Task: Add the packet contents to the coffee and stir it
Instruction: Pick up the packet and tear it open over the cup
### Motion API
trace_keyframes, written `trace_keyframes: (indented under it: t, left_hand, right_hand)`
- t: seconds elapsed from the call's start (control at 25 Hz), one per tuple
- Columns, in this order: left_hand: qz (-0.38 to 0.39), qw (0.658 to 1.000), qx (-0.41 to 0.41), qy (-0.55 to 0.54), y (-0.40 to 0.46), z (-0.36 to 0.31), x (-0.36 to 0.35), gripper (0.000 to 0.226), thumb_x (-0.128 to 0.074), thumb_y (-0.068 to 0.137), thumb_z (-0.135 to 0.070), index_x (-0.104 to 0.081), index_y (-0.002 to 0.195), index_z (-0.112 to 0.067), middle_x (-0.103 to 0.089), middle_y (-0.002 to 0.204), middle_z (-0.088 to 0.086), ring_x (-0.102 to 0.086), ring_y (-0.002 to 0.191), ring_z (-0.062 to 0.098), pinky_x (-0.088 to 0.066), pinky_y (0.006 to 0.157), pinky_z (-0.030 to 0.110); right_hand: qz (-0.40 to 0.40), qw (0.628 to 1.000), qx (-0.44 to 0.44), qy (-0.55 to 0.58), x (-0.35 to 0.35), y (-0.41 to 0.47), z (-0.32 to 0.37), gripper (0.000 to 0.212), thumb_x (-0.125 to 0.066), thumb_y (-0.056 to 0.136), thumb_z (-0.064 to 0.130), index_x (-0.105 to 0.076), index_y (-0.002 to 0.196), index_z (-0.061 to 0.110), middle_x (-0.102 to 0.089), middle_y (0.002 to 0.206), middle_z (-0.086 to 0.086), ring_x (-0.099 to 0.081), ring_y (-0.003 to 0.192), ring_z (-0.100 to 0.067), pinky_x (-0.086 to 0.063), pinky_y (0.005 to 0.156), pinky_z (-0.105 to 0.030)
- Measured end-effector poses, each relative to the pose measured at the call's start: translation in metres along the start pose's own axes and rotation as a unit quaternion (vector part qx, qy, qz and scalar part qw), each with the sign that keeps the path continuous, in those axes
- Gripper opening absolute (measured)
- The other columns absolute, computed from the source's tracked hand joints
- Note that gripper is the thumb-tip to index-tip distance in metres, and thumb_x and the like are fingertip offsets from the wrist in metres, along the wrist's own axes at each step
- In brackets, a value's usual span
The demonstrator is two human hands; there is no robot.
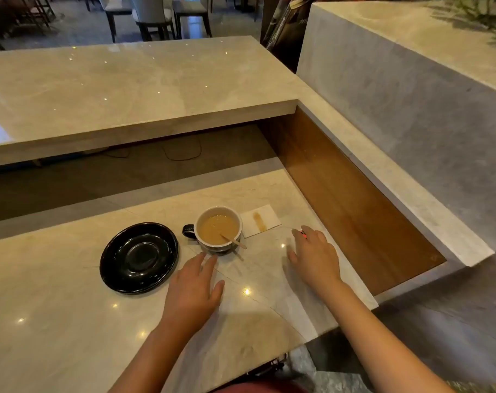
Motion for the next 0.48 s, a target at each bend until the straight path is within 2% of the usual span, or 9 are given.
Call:
trace_keyframes:
  t: [0.16, 0.32, 0.48]
  left_hand:
    - [0.017, 0.999, 0.019, 0.026, -0.015, 0.012, -0.034, 0.059, -0.040, 0.096, -0.044, -0.021, 0.146, -0.021, -0.015, 0.155, 0.011, -0.007, 0.141, 0.024, -0.011, 0.112, 0.050]
    - [-0.015, 0.999, -0.002, 0.044, -0.020, 0.016, -0.040, 0.065, -0.020, 0.088, -0.053, -0.020, 0.146, -0.023, -0.017, 0.154, 0.011, -0.005, 0.141, 0.023, -0.006, 0.111, 0.050]
    - [-0.019, 0.999, 0.001, 0.050, -0.021, 0.021, -0.044, 0.065, -0.018, 0.088, -0.055, -0.016, 0.146, -0.026, -0.015, 0.155, 0.008, 0.001, 0.140, 0.018, -0.002, 0.112, 0.046]
  right_hand:
    - [0.000, 1.000, -0.019, -0.022, -0.020, 0.000, -0.009, 0.044, -0.043, 0.096, 0.024, -0.034, 0.137, 0.012, -0.037, 0.146, -0.006, -0.038, 0.127, -0.023, -0.044, 0.092, -0.039]
    - [-0.007, 0.999, -0.029, -0.031, -0.031, 0.000, -0.016, 0.043, -0.040, 0.096, 0.022, -0.034, 0.138, 0.011, -0.035, 0.149, -0.007, -0.037, 0.130, -0.023, -0.043, 0.091, -0.038]
    - [-0.024, 0.999, -0.011, -0.028, -0.034, -0.008, -0.015, 0.041, -0.038, 0.098, 0.020, -0.035, 0.138, 0.013, -0.037, 0.149, -0.004, -0.037, 0.131, -0.020, -0.042, 0.092, -0.038]
Point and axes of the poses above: each hand's wrist, its own y-axis towards the middle knuckle, its own x-axis out of the back of the hand, z = x × y, the point moved 9 cm from there along y, towards the middle knuckle
